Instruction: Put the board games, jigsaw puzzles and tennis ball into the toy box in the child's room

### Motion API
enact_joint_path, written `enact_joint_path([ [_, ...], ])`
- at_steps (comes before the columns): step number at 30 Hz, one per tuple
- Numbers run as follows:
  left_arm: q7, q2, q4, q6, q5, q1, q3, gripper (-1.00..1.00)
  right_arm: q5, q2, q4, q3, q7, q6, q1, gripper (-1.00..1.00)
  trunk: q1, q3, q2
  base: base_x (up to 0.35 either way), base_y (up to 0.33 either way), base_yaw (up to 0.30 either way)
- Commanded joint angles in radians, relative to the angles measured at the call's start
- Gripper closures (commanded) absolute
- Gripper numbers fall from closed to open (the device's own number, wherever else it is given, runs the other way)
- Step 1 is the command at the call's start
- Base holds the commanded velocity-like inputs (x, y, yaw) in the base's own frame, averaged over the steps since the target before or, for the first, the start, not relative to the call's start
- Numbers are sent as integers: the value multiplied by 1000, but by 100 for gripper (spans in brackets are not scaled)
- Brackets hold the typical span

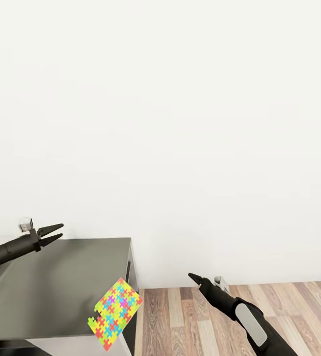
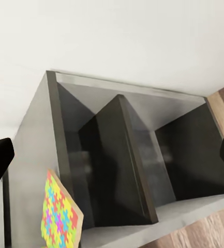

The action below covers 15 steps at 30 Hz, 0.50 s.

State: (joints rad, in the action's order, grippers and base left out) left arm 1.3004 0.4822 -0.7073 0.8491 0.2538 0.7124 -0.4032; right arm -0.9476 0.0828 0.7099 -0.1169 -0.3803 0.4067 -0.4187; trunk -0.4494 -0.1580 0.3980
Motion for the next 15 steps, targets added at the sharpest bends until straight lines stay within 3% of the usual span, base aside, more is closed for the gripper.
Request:
enact_joint_path([
  [1, 2, 0, 0, 9, 2, 1, 0, -100, -7, 1, 0, -3, 0, 3, -1, -100, -1, 0, 2, 0, 0, 0],
  [15, 2, 1, 0, 8, 1, 1, 0, -100, -7, 0, 0, -3, 1, 2, -1, -100, -1, 23, 2, 0, 0, 0],
])
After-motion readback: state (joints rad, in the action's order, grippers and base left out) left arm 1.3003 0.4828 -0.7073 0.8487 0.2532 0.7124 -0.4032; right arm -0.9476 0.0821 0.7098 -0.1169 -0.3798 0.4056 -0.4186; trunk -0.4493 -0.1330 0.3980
